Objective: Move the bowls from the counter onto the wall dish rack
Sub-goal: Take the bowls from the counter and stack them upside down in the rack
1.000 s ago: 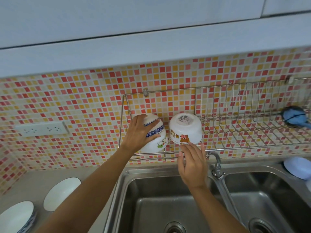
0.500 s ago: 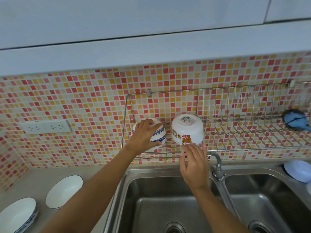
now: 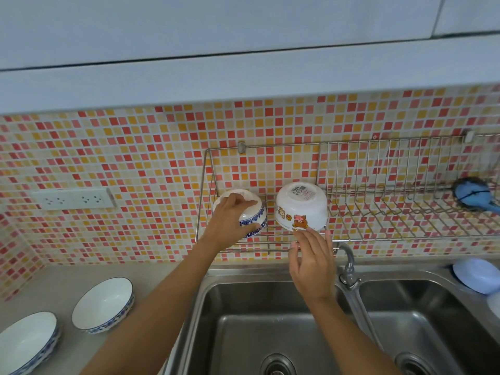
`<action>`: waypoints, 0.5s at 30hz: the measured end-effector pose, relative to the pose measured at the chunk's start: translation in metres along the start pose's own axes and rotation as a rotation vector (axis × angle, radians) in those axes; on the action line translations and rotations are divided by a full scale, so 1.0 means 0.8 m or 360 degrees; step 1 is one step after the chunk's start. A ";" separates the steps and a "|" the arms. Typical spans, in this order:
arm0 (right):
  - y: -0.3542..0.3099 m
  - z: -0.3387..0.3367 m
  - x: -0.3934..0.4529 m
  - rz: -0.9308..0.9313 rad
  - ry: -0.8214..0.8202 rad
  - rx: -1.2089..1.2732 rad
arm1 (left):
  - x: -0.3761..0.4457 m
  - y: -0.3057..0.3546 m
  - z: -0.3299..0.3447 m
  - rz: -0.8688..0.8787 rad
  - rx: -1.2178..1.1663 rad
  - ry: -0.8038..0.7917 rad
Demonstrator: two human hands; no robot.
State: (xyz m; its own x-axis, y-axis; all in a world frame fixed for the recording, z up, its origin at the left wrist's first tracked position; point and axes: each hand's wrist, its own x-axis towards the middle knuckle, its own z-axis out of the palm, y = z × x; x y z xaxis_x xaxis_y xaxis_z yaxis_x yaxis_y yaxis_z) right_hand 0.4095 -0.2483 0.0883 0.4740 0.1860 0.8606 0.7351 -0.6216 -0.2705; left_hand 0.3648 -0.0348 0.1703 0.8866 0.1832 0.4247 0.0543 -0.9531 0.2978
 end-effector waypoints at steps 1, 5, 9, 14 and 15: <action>0.000 -0.001 0.001 0.0001 -0.0009 -0.0014 | -0.004 0.001 0.001 0.0009 -0.0013 0.0014; -0.004 -0.011 0.015 0.0007 -0.0106 -0.0103 | -0.025 0.007 0.001 -0.0051 0.0096 0.0105; -0.015 -0.029 0.039 0.0164 -0.0373 -0.0197 | -0.056 0.016 0.008 -0.0135 0.0352 0.0276; -0.024 -0.027 0.059 0.0420 -0.0839 -0.0323 | -0.092 0.016 0.027 -0.0266 0.0426 0.0345; -0.026 -0.026 0.060 0.0430 -0.0875 -0.0367 | -0.096 0.014 0.029 -0.0301 0.0424 0.0303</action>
State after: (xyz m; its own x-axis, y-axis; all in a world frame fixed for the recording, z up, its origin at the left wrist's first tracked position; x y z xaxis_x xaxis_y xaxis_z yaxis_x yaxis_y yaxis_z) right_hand 0.4070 -0.2424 0.1441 0.8513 0.3244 0.4125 0.4616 -0.8368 -0.2945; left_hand 0.3078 -0.0656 0.1209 0.7494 0.3796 0.5424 0.3489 -0.9227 0.1638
